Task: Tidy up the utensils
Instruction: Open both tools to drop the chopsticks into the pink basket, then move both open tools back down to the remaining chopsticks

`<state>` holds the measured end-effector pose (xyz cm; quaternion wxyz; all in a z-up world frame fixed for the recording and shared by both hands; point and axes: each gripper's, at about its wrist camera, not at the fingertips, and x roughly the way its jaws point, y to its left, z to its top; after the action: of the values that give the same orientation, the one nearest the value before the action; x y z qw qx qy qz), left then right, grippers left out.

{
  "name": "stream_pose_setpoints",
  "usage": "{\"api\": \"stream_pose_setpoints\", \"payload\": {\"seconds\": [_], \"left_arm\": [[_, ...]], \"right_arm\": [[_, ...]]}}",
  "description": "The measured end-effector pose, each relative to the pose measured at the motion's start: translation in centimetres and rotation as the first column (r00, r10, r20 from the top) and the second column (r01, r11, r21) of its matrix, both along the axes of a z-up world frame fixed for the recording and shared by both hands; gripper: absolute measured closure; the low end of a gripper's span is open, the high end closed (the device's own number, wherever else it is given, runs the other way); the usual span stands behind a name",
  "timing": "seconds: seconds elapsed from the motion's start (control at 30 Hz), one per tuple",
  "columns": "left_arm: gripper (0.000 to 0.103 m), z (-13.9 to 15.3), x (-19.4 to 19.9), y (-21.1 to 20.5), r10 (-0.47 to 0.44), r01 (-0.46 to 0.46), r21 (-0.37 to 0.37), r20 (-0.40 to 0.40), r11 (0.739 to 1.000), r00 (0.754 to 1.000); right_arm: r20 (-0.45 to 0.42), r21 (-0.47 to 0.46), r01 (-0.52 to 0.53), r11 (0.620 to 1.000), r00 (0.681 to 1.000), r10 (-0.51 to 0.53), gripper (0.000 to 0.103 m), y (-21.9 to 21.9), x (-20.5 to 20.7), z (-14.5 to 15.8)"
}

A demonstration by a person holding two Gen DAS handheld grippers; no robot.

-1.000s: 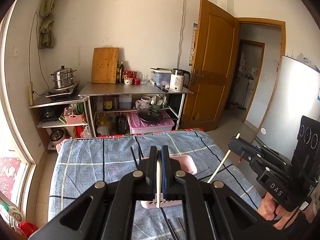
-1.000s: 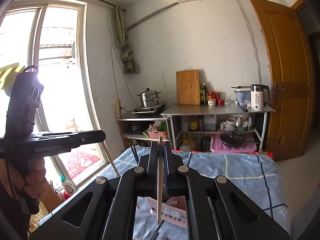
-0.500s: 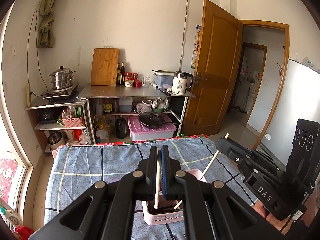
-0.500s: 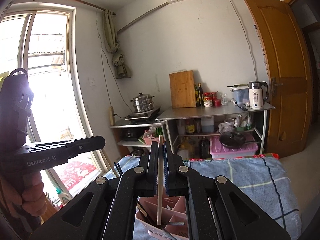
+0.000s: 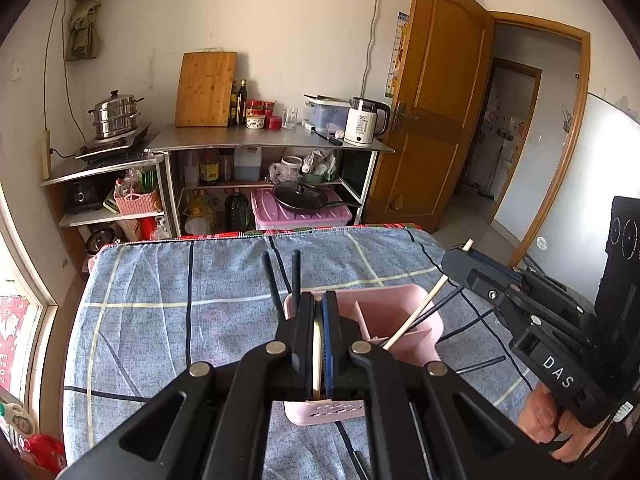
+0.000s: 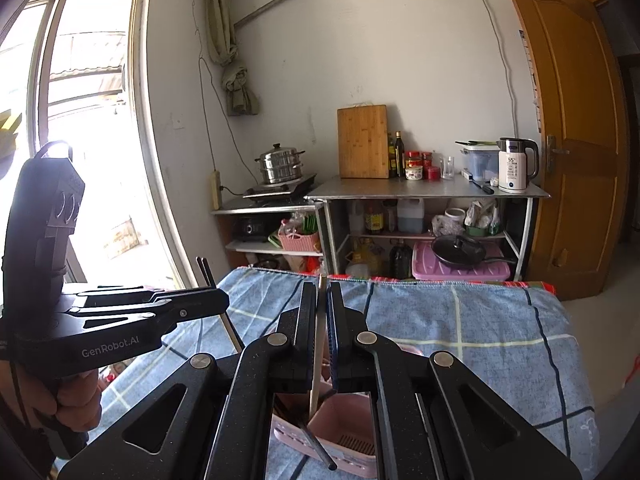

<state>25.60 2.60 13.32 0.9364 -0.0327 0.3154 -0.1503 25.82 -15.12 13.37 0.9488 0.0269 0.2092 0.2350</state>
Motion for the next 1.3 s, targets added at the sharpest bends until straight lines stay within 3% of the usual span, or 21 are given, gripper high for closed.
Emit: {"api": "stream_pose_setpoints", "payload": {"seconds": [0.3,0.43,0.9,1.3], "left_arm": [[0.096,-0.6,-0.8,0.1,0.01,-0.01,0.002,0.003,1.0,1.0],[0.085,-0.4,-1.7,0.3,0.021,-0.021,-0.004,0.015,1.0,1.0],[0.072,0.5,-9.8,1.8,0.053,-0.047,-0.043,0.144,0.998,0.988],[0.066,-4.5,-15.9,0.3,0.042,-0.042,-0.003,0.125,0.999,0.991]], "right_arm": [[-0.035,-0.011,-0.002,1.0,0.999,0.002,0.096,-0.8,-0.3,-0.5],[-0.031,-0.005,-0.002,1.0,1.0,0.002,0.089,-1.5,-1.1,-0.4],[-0.018,0.016,0.023,1.0,1.0,-0.023,0.089,-5.4,-7.5,-0.8],[-0.058,-0.01,0.058,0.998,0.997,-0.058,0.088,-7.7,-14.0,-4.3]]}}
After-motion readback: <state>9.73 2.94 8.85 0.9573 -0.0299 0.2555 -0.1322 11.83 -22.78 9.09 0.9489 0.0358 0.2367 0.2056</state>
